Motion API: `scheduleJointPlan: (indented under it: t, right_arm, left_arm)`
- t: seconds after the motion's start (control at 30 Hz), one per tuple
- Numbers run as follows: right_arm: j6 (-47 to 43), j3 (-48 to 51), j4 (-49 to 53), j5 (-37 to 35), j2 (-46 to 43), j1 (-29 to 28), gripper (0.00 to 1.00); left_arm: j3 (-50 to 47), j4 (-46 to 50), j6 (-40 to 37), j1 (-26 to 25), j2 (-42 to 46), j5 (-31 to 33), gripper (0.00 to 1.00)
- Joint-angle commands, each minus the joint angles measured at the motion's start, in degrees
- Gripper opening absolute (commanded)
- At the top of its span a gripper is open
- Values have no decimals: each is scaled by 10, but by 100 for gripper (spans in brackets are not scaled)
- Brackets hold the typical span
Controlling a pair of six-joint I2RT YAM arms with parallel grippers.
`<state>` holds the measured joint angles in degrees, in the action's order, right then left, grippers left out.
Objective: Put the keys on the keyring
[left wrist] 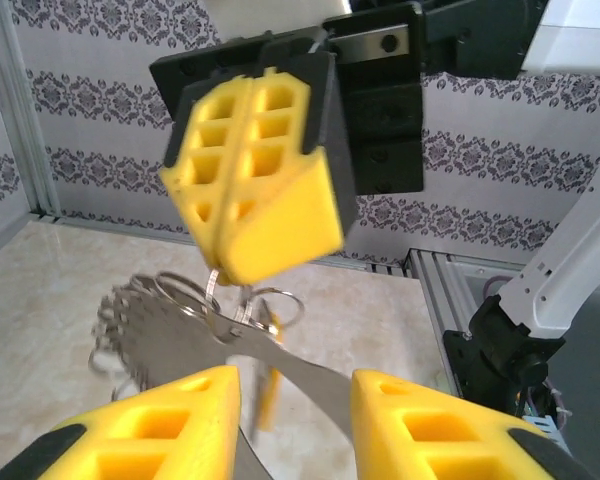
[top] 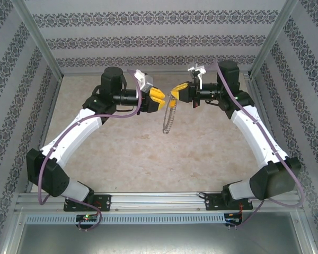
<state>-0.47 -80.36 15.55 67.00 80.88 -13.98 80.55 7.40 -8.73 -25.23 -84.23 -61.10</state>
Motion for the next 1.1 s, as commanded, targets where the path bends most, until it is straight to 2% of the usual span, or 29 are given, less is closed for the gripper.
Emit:
scheduleJointPlan:
  t: [0.0,0.17,0.4,0.73,1.07]
  right_arm:
    - [-88,-62,106,42,22,5,0]
    - [-204,-162,286,52,75,2,0]
    - [-310,-258,448,24,133,-17,0]
    - [-316,-274,457,0,159,-46,0]
    - [-314,-280,454,-5,163,-54,0]
  left_arm:
    - [55,112,-88,12,10,-13,37]
    - [156,279,-186,23,-43,-56,38]
    - [227,368,-237,28,-92,-81,35]
    - [232,394,-253,28,-111,-91,28]
    - [231,391,-247,28,-122,-89,28]
